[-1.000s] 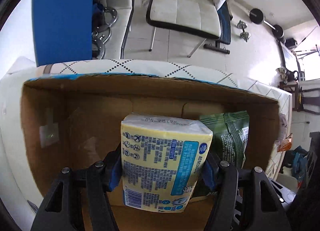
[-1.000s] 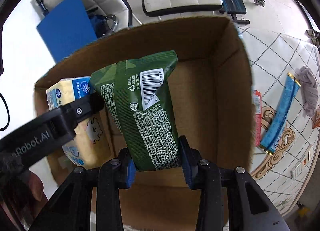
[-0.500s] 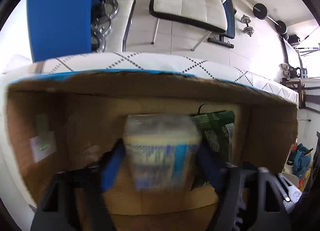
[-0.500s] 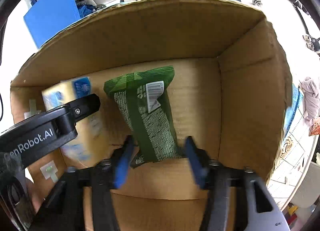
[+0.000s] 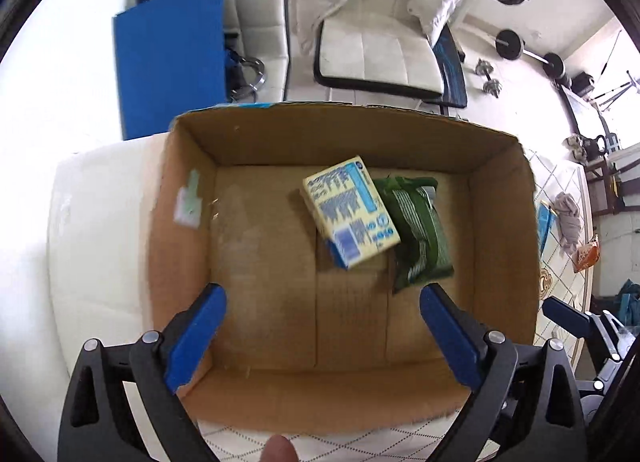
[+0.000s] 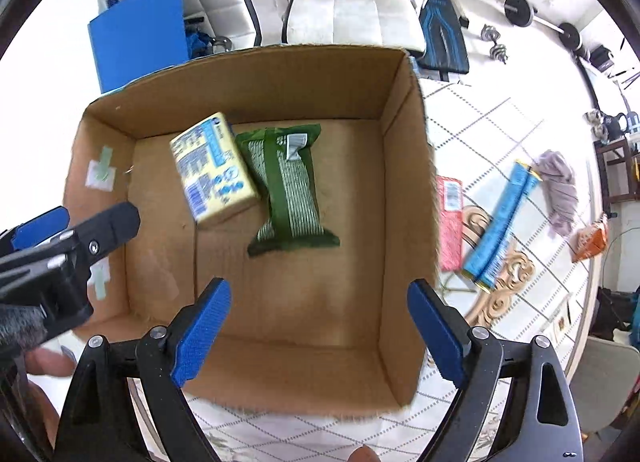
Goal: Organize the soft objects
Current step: 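Lower both held items into the cardboard box and open both tools, then move both tools out of the box toward the remaining table items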
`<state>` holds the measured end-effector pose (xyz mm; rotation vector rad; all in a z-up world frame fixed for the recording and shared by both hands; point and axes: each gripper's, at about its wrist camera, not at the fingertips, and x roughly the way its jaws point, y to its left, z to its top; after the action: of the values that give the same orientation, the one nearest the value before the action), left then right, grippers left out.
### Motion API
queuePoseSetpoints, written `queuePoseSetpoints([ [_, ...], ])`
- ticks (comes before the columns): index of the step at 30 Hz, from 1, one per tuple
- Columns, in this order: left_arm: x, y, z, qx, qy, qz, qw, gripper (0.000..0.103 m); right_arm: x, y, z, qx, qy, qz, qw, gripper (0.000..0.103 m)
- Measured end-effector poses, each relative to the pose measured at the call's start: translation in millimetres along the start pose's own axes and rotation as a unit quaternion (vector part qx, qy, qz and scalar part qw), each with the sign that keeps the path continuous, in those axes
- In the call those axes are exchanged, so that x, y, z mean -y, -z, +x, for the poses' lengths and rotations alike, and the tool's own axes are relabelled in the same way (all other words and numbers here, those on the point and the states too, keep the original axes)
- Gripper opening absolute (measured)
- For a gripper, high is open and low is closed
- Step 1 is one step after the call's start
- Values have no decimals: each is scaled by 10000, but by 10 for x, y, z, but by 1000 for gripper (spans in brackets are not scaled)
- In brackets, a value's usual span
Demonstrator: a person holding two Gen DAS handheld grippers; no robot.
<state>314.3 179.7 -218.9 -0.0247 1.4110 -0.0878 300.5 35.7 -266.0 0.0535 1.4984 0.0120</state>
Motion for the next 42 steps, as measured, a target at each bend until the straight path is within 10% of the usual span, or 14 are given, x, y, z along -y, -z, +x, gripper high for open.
queuePoseSetpoints([
  [20, 445, 827, -1134, 915, -44, 167, 9957, 99, 440, 906, -1085, 691, -745, 175, 9947, 92],
  [27, 1419, 576, -1133, 900, 418, 582, 9934, 99, 1680, 924, -1231, 661, -797, 944, 9901, 92],
  [35, 3010, -51, -110, -55, 486, 1389, 9891, 91, 3761, 697, -830, 303, -247, 2228, 9741, 92],
  [42, 3923, -521, 861, -1111, 834, 930, 9859, 91, 5007, 301, 224, -389, -931, 3531, 9301, 92],
])
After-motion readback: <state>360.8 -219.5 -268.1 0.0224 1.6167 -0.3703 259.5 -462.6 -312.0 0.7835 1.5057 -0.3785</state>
